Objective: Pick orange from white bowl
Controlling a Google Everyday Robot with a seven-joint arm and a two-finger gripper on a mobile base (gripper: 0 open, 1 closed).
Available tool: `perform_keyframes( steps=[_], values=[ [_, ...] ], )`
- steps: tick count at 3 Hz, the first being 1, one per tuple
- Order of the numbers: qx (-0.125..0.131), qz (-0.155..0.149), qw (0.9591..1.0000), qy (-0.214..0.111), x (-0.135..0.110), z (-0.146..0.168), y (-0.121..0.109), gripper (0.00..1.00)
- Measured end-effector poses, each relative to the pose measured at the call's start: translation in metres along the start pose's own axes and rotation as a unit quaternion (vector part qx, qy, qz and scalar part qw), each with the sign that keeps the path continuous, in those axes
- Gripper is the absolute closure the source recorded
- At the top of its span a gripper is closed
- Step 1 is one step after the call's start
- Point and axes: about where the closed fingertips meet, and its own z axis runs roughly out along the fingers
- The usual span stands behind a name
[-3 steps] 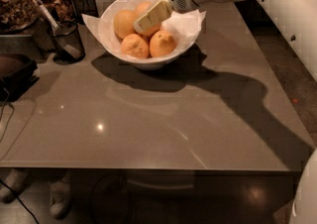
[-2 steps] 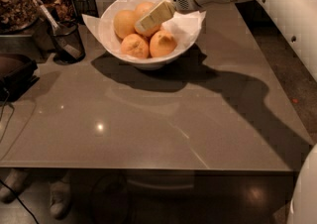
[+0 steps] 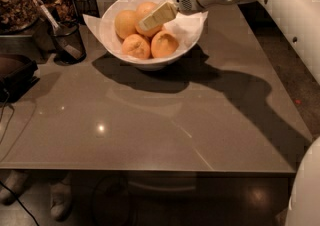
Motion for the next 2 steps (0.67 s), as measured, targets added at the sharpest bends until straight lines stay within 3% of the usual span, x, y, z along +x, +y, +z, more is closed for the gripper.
perform_keyframes(
  steps=[2],
  values=[
    [-0.025,0.010,0.9996,0.009,0.0080,0.0146,0.0095,0.15]
  ],
)
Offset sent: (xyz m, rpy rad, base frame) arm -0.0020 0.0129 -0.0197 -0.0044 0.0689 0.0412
